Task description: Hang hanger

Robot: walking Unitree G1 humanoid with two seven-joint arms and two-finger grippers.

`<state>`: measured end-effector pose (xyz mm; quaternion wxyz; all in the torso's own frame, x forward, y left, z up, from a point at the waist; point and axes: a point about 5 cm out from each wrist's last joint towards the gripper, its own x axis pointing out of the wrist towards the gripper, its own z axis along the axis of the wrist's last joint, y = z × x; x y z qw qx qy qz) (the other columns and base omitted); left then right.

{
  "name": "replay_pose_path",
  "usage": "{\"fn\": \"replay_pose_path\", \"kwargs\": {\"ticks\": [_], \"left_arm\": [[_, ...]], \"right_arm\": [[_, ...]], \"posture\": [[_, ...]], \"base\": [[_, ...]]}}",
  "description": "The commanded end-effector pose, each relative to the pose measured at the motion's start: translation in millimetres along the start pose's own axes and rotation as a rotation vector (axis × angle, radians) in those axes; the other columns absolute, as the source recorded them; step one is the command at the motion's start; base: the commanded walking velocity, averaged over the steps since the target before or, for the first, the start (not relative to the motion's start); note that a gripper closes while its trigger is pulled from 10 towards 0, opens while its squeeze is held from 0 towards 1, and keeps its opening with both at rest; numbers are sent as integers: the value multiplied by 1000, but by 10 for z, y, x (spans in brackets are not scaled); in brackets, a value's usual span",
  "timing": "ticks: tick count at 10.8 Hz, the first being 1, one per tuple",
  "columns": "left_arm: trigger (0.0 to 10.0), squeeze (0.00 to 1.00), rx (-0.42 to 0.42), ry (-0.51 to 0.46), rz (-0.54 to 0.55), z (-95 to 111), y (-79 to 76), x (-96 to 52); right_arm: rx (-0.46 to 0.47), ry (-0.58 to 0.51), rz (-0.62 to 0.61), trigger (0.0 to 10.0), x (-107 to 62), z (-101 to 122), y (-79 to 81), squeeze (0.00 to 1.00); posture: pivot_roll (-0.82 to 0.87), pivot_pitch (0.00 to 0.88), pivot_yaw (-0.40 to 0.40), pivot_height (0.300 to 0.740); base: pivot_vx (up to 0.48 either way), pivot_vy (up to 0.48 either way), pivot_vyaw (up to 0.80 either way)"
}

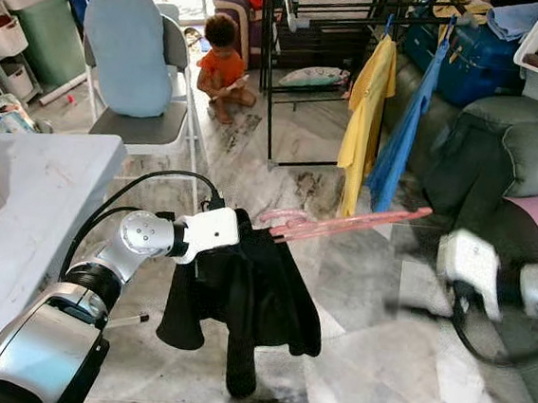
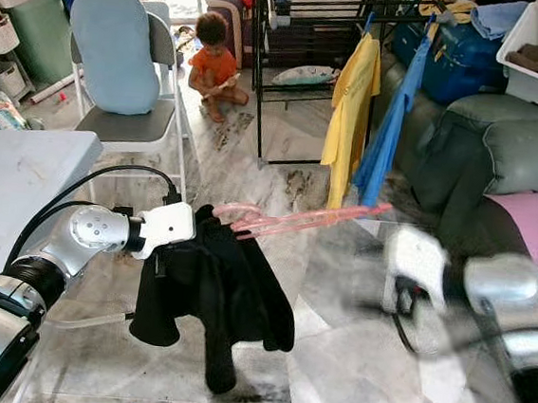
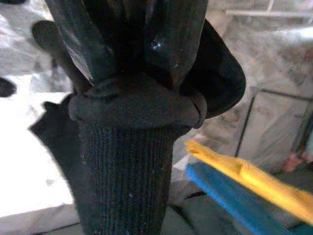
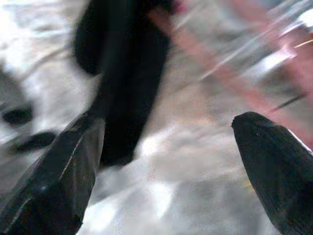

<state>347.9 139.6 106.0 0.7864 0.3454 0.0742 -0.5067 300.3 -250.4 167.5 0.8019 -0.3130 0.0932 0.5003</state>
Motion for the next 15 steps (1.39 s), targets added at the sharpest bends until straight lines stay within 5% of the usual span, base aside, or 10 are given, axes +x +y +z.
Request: {"fn": "replay_pose_path", "kwargs": {"ticks": [1, 3, 5, 15], "left_arm": [[0, 0, -8, 12, 124, 30, 182, -71], [0, 0, -149, 7, 304, -12, 320, -133], [0, 0, -342, -104, 401, 61, 425, -130], [0, 0, -360, -129, 404, 86, 438, -127]], "right_arm": [[-31, -48, -116, 10000, -44, 108, -124, 1000], [36, -110, -152, 10000, 23, 98, -6, 1000], [153, -136, -147, 10000, 190, -58, 197, 1000], [171, -141, -160, 10000, 216, -75, 208, 1000]], "posture": [[-133, 0, 55, 740], [-132, 0, 59, 740], [-132, 0, 59, 740], [-132, 0, 59, 740]], "base": [[0, 0, 0], [0, 0, 0], [0, 0, 0], [0, 0, 0]]}}
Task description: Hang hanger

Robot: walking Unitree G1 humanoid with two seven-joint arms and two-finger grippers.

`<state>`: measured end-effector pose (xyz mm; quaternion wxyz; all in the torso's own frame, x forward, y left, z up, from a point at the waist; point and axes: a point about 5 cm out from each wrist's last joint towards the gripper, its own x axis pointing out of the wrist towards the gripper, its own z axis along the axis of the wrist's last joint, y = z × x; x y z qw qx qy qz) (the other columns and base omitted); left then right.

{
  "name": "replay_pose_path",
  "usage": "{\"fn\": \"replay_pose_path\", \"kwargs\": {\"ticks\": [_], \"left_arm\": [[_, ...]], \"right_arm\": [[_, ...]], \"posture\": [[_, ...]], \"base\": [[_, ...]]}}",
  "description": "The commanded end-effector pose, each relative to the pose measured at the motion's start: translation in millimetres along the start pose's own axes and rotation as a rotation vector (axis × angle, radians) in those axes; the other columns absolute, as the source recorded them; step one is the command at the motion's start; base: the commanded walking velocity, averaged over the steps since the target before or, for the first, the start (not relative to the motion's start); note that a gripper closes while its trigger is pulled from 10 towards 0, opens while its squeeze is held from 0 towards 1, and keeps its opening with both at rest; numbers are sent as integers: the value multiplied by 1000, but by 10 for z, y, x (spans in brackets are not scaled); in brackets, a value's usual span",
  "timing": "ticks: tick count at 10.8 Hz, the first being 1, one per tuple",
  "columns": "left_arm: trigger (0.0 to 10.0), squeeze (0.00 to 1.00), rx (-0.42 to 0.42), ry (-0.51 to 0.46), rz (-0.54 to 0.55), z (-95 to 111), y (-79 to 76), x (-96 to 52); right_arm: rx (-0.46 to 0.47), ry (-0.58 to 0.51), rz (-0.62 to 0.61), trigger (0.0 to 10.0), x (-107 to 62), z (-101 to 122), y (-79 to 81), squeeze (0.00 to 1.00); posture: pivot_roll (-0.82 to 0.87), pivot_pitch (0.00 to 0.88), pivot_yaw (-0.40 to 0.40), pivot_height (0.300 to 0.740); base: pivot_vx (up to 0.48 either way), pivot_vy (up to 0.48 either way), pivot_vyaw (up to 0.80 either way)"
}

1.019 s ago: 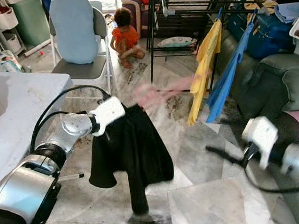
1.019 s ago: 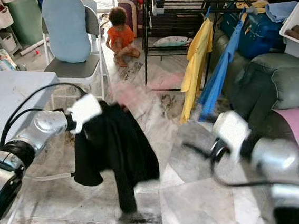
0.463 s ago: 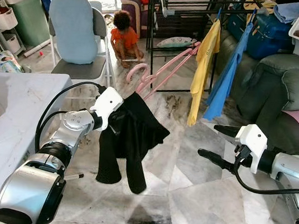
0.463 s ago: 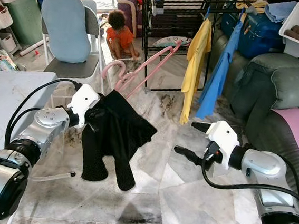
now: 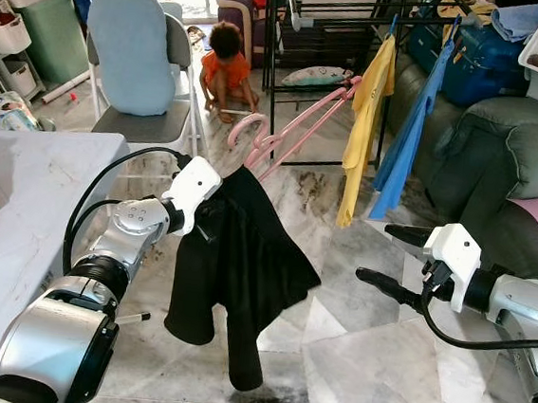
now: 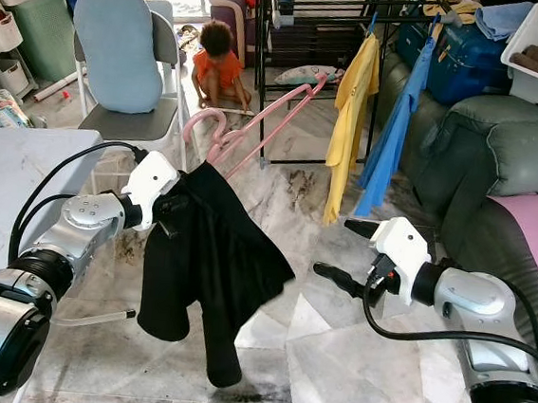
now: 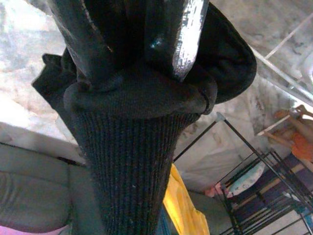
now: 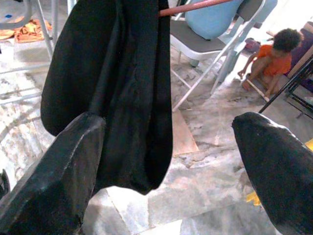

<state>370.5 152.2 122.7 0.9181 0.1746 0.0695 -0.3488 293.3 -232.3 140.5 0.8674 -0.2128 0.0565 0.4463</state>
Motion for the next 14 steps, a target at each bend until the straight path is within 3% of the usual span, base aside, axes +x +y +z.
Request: {"fn": "replay_pose_path", "kwargs": {"ticks": [1, 2, 3, 4, 5, 7, 10, 12, 13, 14], "left_arm": [[0, 0, 16, -47, 31, 142, 103, -7], [0, 0, 211, -291, -305, 572, -214, 27], [0, 0, 323, -389, -468, 740, -412, -6], [0, 0, 327, -412, -483, 786, -442, -12], [0, 0, 331, -442, -499, 849, -493, -14], [0, 0, 336, -491, -556, 956, -607, -77], [0, 0, 341, -509, -548, 1040, -636, -72], [0, 0, 377, -447, -508, 920, -573, -53], [0, 0, 367, -421, -485, 850, -539, -41], [0, 0, 364, -413, -482, 823, -541, -38]], "right_arm": [[-5, -3, -2, 10000, -4, 22, -15, 1000], [156, -79, -328, 10000, 366, -53, -99, 0], [236, -84, -461, 10000, 533, -80, -131, 0], [262, -95, -456, 10000, 565, -66, -134, 706], [277, -105, -456, 10000, 609, -41, -139, 1000], [286, -116, -465, 10000, 742, -7, -137, 1000], [316, -133, -399, 10000, 802, 3, -79, 980], [316, -143, -410, 10000, 682, -26, -119, 471], [327, -158, -362, 10000, 623, -39, -82, 0], [335, -163, -301, 10000, 589, -54, -18, 0]], "posture": [[-132, 0, 59, 740], [-92, 0, 64, 740], [-92, 0, 62, 740], [-92, 0, 62, 740], [-90, 0, 60, 740], [-89, 0, 56, 740], [-88, 0, 54, 740], [-95, 0, 55, 740], [-98, 0, 56, 740], [-102, 0, 57, 740]], "base": [[0, 0, 0], [0, 0, 0], [0, 0, 0], [0, 0, 0], [0, 0, 0], [0, 0, 0], [0, 0, 0], [0, 0, 0], [0, 0, 0], [0, 0, 0]]}}
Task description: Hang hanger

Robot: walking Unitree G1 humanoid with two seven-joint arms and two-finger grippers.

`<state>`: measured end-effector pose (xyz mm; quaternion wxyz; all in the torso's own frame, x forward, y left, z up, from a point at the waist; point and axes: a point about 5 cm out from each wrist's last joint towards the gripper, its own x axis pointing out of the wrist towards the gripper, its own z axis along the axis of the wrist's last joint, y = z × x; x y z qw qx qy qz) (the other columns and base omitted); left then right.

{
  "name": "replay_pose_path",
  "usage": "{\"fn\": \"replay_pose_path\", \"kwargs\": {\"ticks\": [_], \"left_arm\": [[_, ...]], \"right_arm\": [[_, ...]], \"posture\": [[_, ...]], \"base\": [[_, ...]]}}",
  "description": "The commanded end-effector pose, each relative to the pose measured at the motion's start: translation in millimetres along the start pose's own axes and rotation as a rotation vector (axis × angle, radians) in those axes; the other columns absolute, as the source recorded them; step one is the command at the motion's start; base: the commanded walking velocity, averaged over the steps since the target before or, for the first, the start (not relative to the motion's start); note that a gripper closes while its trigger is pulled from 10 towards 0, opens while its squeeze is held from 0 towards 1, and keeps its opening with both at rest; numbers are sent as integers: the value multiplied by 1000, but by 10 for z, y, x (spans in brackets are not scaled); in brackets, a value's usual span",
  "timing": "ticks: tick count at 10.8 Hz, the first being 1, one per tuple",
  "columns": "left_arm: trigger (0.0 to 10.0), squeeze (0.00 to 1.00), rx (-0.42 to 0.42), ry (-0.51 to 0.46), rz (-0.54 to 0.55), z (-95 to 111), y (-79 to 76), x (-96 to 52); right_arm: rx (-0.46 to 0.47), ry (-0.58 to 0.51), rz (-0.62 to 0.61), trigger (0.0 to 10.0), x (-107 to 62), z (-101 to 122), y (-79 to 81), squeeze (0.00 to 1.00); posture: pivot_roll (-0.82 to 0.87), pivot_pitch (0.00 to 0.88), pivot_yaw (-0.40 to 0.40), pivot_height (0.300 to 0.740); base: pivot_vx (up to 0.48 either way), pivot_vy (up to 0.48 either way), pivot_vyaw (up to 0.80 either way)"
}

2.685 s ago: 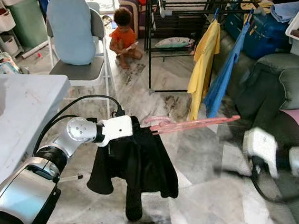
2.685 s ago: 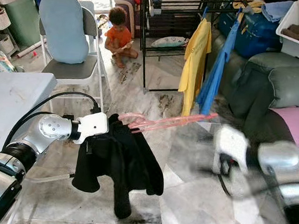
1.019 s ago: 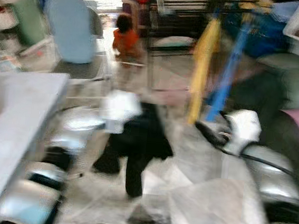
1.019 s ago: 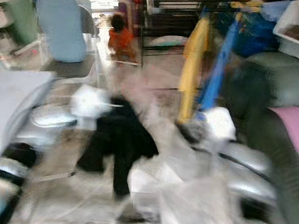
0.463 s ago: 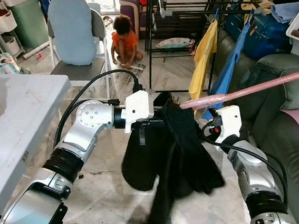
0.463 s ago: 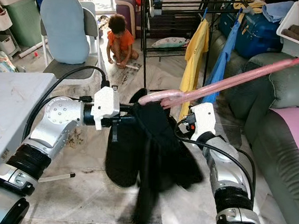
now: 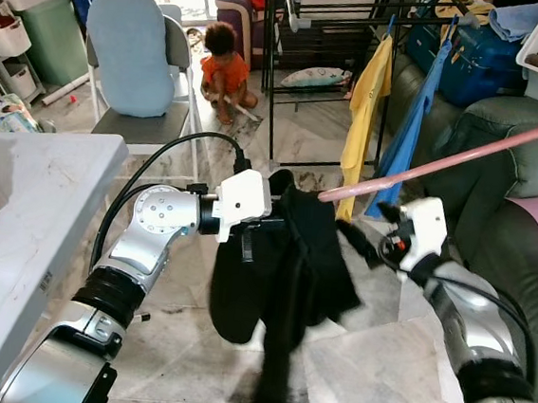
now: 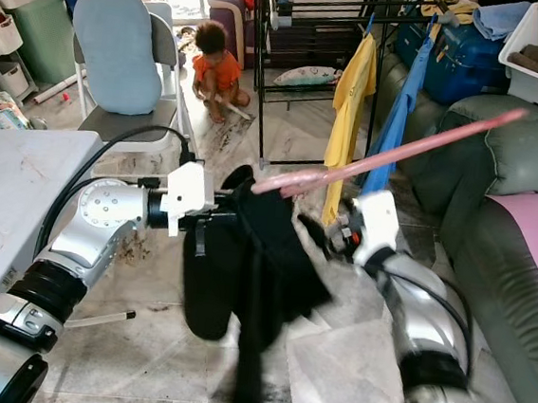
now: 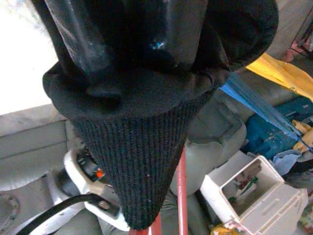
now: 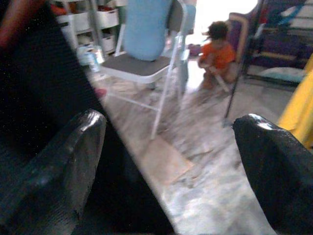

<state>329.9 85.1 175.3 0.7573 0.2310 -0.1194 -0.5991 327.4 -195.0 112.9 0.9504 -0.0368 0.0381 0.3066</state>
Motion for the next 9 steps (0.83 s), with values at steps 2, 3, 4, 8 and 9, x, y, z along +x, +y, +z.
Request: {"fn": "replay_pose_path", "kwargs": {"ticks": [2, 3, 4, 8, 9], "left_arm": [[0, 0, 50, -13, 12, 57, 53, -5], [0, 0, 55, -26, 11, 85, 62, 17], [0, 0, 65, -70, -2, 179, 70, 52], [0, 0, -9, -292, 33, 668, 249, 65], [0, 0, -26, -339, 97, 787, 391, 0]], "right_arm": [[7, 0, 76, 10000, 19, 24, 71, 0], [8, 12, 113, 10000, 33, 7, 122, 0], [5, 34, 112, 10000, 77, -33, 159, 0], [-7, 181, -48, 10000, 106, -261, 57, 0], [0, 268, -93, 10000, 4, -406, 4, 0]], "posture": [[-103, 0, 59, 740], [-102, 0, 58, 740], [-99, 0, 55, 740], [-84, 0, 39, 740], [-85, 0, 36, 740]], "base": [[0, 0, 0], [0, 0, 0], [0, 0, 0], [0, 0, 0], [0, 0, 0]]}}
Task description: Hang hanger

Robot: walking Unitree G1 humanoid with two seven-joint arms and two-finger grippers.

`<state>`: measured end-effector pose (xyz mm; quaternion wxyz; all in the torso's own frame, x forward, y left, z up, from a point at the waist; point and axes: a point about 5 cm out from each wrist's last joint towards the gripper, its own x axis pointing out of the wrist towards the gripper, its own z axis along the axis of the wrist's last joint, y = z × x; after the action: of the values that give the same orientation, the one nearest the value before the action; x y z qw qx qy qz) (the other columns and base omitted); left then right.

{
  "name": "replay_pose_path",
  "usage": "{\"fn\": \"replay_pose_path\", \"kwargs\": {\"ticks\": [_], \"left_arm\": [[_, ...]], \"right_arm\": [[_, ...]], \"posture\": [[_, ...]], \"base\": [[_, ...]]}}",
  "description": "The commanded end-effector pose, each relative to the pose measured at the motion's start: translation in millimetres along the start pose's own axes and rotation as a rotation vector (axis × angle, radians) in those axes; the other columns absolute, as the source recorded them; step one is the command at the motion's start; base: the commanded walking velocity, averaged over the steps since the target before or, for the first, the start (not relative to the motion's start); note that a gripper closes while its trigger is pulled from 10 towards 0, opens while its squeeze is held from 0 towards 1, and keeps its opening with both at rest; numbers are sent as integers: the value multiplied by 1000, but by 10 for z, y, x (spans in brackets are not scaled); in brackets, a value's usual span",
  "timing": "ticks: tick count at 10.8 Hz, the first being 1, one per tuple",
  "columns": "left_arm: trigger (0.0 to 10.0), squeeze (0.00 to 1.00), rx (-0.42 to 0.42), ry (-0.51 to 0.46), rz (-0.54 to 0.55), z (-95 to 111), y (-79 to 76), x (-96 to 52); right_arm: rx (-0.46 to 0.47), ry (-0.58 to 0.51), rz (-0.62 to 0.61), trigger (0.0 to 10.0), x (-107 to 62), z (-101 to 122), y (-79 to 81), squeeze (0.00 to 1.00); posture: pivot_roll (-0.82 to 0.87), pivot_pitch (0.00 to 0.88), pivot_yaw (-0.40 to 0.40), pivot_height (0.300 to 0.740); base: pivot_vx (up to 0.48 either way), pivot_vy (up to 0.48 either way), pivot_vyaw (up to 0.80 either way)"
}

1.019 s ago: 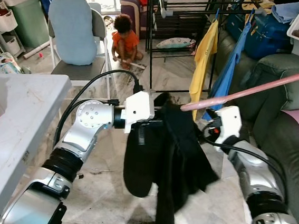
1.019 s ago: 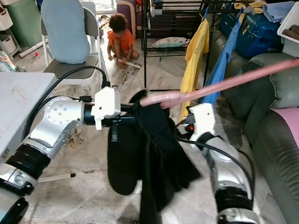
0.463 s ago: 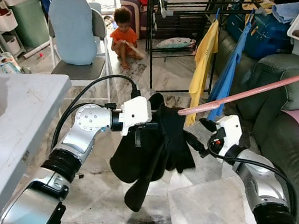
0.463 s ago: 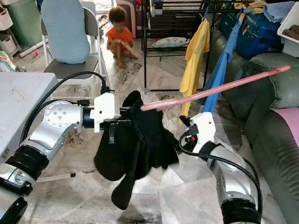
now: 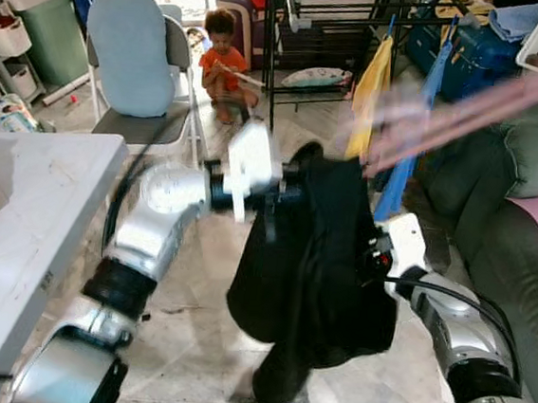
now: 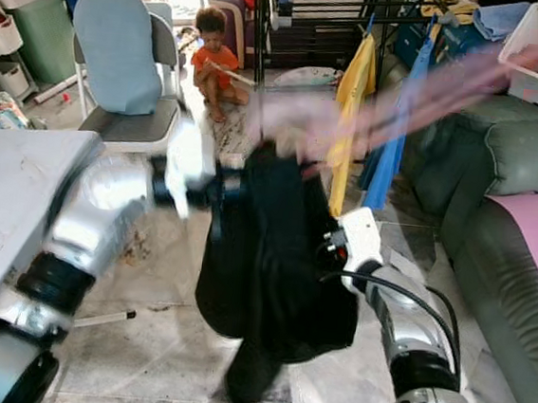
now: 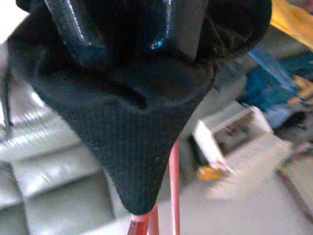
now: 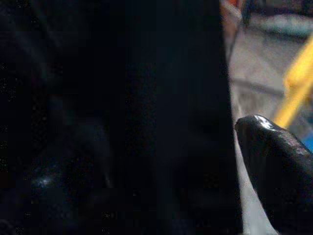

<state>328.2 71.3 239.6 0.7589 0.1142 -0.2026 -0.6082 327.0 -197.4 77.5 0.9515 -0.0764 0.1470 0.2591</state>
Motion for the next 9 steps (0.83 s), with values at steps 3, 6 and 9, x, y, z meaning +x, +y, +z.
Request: {"fn": "replay_pose_path", "kwargs": {"ticks": [3, 6, 9], "left_arm": [[0, 0, 40, 10, 186, 170, 361, -405], [0, 0, -60, 178, 271, -185, 301, -884], [0, 0, -226, 265, 156, -489, -45, -1030]], "right_arm": [[104, 200, -129, 0, -356, -466, -241, 0], [183, 156, -452, 0, -684, -379, -759, 0], [211, -38, -653, 0, -704, 180, -1108, 0]], "posture": [[-104, 0, 35, 740], [-118, 0, 27, 740], [-119, 0, 16, 740]], "base": [[0, 0, 0], [0, 0, 0], [0, 0, 0]]}}
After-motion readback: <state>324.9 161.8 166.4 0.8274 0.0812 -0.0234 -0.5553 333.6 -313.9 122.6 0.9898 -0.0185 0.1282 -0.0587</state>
